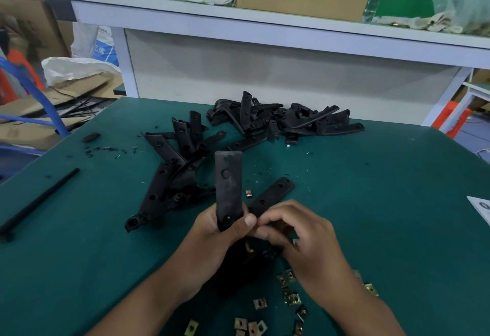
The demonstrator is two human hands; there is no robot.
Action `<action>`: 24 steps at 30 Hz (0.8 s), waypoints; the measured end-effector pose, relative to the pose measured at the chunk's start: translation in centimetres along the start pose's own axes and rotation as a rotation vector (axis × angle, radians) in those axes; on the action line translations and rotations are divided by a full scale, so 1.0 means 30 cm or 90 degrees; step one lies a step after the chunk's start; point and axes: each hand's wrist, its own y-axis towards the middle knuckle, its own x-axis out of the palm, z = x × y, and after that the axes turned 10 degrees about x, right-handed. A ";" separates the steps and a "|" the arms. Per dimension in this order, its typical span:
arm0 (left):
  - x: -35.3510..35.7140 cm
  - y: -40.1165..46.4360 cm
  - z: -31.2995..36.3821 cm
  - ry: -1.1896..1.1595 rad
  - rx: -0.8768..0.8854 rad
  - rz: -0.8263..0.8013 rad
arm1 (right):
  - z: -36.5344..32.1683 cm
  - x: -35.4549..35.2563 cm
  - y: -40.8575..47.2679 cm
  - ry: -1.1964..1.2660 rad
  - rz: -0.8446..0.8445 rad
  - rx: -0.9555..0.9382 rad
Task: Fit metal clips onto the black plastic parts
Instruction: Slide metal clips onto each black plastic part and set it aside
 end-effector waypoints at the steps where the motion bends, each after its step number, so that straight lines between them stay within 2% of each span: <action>1: -0.001 -0.003 0.002 -0.016 -0.015 -0.004 | -0.001 -0.003 0.000 0.015 -0.011 0.016; 5: -0.002 -0.008 0.004 -0.085 -0.063 -0.030 | -0.013 -0.025 0.007 0.233 -0.093 0.184; 12: -0.001 -0.011 0.006 -0.176 -0.105 -0.059 | 0.004 -0.056 0.020 0.519 -0.283 0.451; 15: 0.004 -0.016 0.007 -0.189 -0.100 -0.069 | 0.007 -0.060 0.021 0.614 -0.314 0.483; 19: 0.002 -0.014 0.012 -0.222 -0.106 -0.066 | 0.013 -0.063 0.025 0.670 -0.277 0.488; 24: -0.006 -0.013 0.013 -0.219 -0.093 -0.062 | 0.017 -0.053 0.024 0.624 -0.336 0.458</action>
